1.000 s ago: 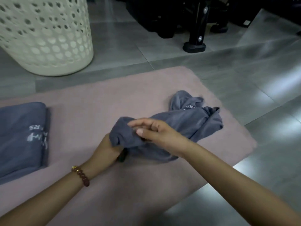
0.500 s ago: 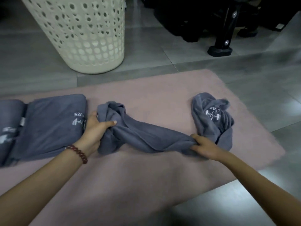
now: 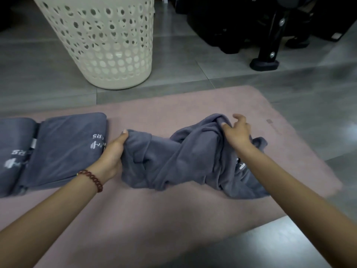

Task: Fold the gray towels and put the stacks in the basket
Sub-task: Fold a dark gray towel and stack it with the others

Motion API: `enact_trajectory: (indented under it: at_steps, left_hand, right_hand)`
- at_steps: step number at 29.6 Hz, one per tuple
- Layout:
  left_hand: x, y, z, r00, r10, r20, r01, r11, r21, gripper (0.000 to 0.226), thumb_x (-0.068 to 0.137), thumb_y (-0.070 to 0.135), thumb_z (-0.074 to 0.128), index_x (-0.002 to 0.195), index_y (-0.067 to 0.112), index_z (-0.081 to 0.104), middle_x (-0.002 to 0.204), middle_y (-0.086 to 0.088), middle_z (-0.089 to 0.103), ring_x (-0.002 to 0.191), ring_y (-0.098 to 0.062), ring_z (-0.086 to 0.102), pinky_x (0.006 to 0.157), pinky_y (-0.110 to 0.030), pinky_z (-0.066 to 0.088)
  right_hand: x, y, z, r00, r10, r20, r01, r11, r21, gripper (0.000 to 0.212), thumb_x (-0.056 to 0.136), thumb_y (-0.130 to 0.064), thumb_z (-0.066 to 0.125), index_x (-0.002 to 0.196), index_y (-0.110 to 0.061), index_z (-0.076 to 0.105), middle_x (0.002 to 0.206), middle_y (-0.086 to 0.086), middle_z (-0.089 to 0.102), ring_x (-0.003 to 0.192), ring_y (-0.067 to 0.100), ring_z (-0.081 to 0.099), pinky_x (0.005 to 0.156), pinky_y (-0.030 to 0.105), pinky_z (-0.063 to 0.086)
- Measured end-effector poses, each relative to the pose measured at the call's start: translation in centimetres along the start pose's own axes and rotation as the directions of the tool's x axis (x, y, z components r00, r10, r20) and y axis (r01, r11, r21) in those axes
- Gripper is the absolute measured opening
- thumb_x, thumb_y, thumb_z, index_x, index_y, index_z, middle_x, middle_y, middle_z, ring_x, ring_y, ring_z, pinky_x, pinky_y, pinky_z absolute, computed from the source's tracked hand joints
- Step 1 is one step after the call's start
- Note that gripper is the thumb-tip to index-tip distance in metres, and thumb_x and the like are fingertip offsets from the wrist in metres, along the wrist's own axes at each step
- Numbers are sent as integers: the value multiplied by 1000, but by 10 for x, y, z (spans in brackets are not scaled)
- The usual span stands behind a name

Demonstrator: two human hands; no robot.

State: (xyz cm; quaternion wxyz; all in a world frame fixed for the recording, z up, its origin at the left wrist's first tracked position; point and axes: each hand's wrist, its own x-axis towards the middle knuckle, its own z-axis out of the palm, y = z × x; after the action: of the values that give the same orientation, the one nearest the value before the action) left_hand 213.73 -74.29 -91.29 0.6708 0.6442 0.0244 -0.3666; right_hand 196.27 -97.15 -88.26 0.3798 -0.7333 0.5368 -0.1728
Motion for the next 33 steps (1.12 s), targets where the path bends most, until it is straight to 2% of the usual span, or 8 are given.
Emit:
enact_trajectory:
  at_steps: [4, 8, 10, 13, 16, 21, 28, 33]
  left_hand:
    - [-18, -5, 19, 933, -142, 330, 206, 964, -167, 41, 91, 37, 46, 99, 7, 73, 94, -7, 72, 97, -9, 61, 74, -17, 50]
    - [-37, -13, 42, 833, -142, 536, 288, 936, -201, 50, 92, 36, 36, 126, 3, 49, 108, -17, 67, 94, -23, 67, 72, -34, 59]
    - [-49, -18, 56, 771, -148, 620, 271, 956, -108, 40, 98, 32, 28, 119, 9, 53, 105, -8, 68, 89, -17, 68, 67, -27, 57]
    - [-49, -24, 61, 802, -34, 596, -164, 947, 276, 26, 98, 4, 38, 96, 20, 59, 85, 13, 71, 82, -2, 64, 68, -14, 53]
    - [-41, -30, 50, 772, 287, 567, -591, 653, 474, 40, 82, -12, 55, 82, 27, 63, 69, 16, 68, 67, 2, 61, 68, -12, 47]
    - [-30, -38, 45, 619, 428, 659, -785, 321, 529, 75, 59, 40, 80, 123, 29, 44, 116, 7, 39, 106, 3, 39, 90, 1, 27]
    - [-57, -71, 94, 648, 204, 734, -560, 780, 278, 69, 63, 32, 72, 121, 39, 34, 121, 13, 51, 111, 7, 51, 89, -12, 42]
    - [-51, -86, 101, 770, 304, 560, -502, 832, 238, 56, 74, 12, 57, 126, 0, 41, 102, -13, 64, 85, -22, 67, 66, -34, 55]
  right_hand:
    - [-32, 2, 20, 915, -322, 244, 280, 941, 191, 33, 86, -18, 66, 117, -13, 53, 104, 0, 53, 92, 11, 53, 90, 31, 42]
    - [-90, 5, 45, 643, -216, 735, -8, 957, 288, 58, 83, -28, 70, 130, -18, 38, 119, -6, 54, 109, 6, 53, 92, 22, 47]
    - [-100, 16, 59, 692, -240, 680, -44, 927, 372, 59, 82, -17, 71, 131, -17, 37, 125, -4, 54, 116, 9, 53, 98, 26, 46]
    - [-96, 23, 59, 849, -223, 479, -29, 885, 465, 42, 87, 7, 51, 124, -13, 46, 119, 6, 60, 107, 12, 58, 91, 22, 48]
    - [-86, 23, 38, 911, -234, 341, 40, 870, 491, 38, 86, 7, 46, 113, -19, 51, 101, -5, 63, 86, -7, 60, 79, 11, 48]
    - [-81, 15, -7, 837, -230, 497, -31, 886, 462, 31, 92, 1, 46, 101, -23, 64, 88, -9, 72, 88, 6, 66, 74, 17, 52]
    - [-93, -4, -28, 874, -144, 464, -108, 874, 473, 21, 95, -10, 47, 109, -8, 63, 99, 11, 70, 88, 17, 67, 80, 30, 55]
    - [-89, -8, -41, 796, -245, 554, -26, 900, 436, 38, 83, 3, 63, 118, -9, 55, 107, 18, 66, 96, 24, 65, 86, 33, 53]
